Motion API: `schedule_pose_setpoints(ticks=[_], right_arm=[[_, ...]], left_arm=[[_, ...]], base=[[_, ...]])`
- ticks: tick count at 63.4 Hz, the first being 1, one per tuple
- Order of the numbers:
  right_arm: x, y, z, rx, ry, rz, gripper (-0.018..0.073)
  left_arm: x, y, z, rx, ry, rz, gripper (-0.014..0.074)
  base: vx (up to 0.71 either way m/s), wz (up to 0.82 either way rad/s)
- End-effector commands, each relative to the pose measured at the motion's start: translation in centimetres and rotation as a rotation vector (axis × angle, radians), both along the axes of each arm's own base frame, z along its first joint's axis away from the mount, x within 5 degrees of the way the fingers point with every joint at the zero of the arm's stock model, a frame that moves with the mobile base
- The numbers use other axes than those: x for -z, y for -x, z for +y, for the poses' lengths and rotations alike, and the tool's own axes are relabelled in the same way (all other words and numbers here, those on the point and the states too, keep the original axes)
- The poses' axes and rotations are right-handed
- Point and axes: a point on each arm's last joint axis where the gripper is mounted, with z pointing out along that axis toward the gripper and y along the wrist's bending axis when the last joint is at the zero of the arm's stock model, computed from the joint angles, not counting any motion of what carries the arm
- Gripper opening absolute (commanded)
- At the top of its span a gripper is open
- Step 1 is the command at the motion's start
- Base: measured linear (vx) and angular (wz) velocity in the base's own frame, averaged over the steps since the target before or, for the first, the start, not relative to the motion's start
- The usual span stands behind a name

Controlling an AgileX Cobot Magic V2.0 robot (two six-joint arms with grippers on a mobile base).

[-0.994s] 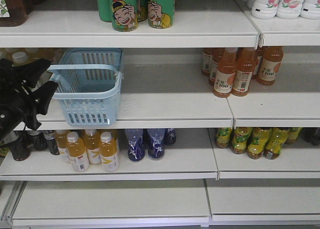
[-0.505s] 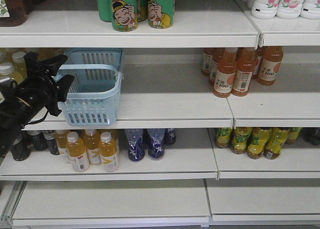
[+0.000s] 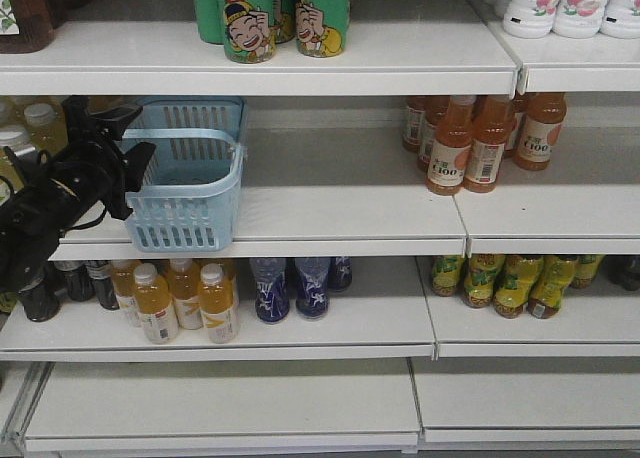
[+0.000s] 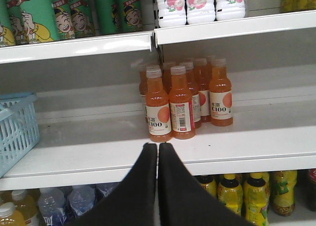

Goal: Place coke in basket with both arms
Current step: 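Hook the left gripper under the light-blue basket handle and close, then lift the basket off the shelf with the left gripper and lower it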

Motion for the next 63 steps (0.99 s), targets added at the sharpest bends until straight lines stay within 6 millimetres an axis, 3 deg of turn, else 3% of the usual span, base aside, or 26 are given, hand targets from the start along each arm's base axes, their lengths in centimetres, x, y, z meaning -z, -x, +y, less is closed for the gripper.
schedule_pose_setpoints(ticks=[1,30,40,51,63], right_arm=[[-0.2,0.1,0.0,0.001,0.013,-0.073,-0.0005],[-0.2,0.1,0.0,0.002,0.014,-0.069,-0.0005],[-0.2,0.1,0.0,0.002,0.014,-0.070,-0.0005],[-0.2,0.1,0.0,0.002,0.014,-0.069,-0.0005],[-0.2,0.1,0.0,0.002,0.014,-0.069,-0.0005]], left_arm=[[-3.3,-0.3,0.0,-0.008,0.021,-0.092,0.0435],[-2.7,-4.2,0.0,-0.011,0.044,-0.117,0.0410],[-2.6,-4.2,-0.2,0.012,0.033,-0.136,0.0267],[-2.6,-4.1,-0.5,0.043,0.002,-0.141,-0.0011],[-3.1,-3.8,-0.9,0.086,0.000,-0.209,-0.0008]], base=[[0.00,0.00],[0.00,0.00],[0.00,0.00],[0.00,0.00],[0.00,0.00]])
